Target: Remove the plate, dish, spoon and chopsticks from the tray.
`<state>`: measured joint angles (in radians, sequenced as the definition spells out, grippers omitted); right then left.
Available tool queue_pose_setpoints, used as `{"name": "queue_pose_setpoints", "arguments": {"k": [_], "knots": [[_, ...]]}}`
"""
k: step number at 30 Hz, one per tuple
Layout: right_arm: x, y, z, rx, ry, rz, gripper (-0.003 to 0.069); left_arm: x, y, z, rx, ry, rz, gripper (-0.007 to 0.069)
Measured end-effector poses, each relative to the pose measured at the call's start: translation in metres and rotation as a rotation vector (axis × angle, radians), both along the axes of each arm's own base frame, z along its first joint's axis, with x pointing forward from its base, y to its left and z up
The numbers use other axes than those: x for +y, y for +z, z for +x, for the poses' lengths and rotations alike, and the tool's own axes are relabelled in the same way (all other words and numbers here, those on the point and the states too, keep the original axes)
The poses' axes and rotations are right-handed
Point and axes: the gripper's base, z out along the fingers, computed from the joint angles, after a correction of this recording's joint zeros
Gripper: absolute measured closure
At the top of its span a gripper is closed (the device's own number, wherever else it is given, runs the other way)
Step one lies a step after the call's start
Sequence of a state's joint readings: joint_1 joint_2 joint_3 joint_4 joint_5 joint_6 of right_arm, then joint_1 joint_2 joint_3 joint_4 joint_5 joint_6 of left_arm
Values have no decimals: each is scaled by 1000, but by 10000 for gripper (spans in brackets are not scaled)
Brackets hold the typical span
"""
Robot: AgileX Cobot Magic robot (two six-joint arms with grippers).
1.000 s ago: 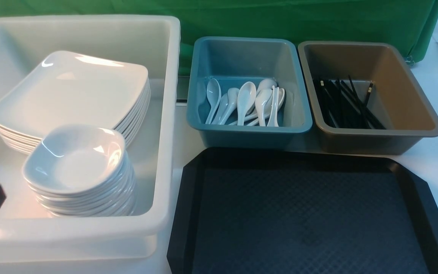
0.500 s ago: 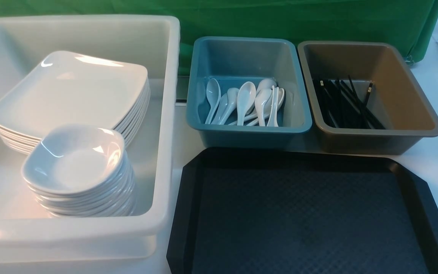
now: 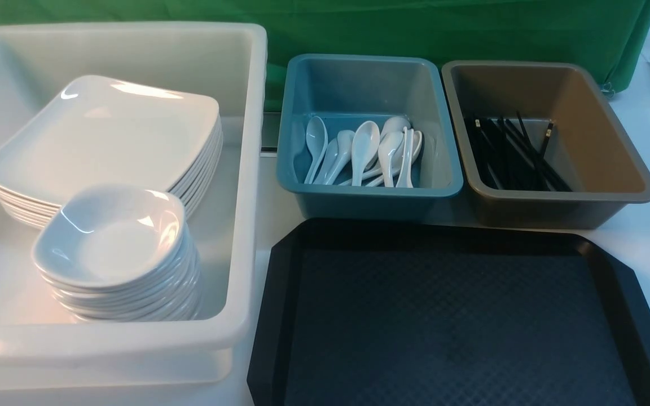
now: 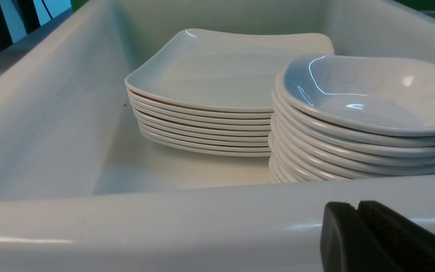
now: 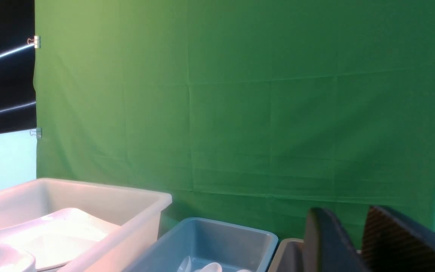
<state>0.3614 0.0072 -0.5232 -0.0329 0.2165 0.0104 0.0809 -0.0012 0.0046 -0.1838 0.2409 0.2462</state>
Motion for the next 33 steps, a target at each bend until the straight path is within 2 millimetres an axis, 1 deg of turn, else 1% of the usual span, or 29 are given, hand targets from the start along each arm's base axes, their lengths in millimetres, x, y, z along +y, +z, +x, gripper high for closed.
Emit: {"name": "queue_pose_setpoints", "arguments": {"k": [18, 22, 25, 27, 28, 29, 30, 31, 32, 33], "knots": [[0, 0, 0, 0, 0, -1, 424, 0, 0, 0, 0, 0, 0, 608], [0, -3, 1, 32, -1, -13, 423, 0, 0, 0, 0, 0, 0, 608], [1, -14, 5, 76, -19, -45, 421, 0, 0, 0, -1, 0, 0, 608], [2, -23, 9, 102, -49, -75, 422, 0, 0, 0, -1, 0, 0, 608], [3, -32, 14, 130, -99, -104, 422, 0, 0, 0, -1, 0, 0, 608], [4, -34, 14, 135, -99, -106, 422, 0, 0, 0, -1, 0, 0, 608], [4, -52, 23, 192, -170, -131, 422, 0, 0, 0, -1, 0, 0, 608], [4, -64, 28, 231, -196, -144, 422, 0, 0, 0, -1, 0, 0, 608], [4, -71, 31, 255, -215, -151, 422, 0, 0, 0, -1, 0, 0, 608], [4, -85, 36, 298, -245, -162, 422, 0, 0, 0, -1, 0, 0, 608]]}}
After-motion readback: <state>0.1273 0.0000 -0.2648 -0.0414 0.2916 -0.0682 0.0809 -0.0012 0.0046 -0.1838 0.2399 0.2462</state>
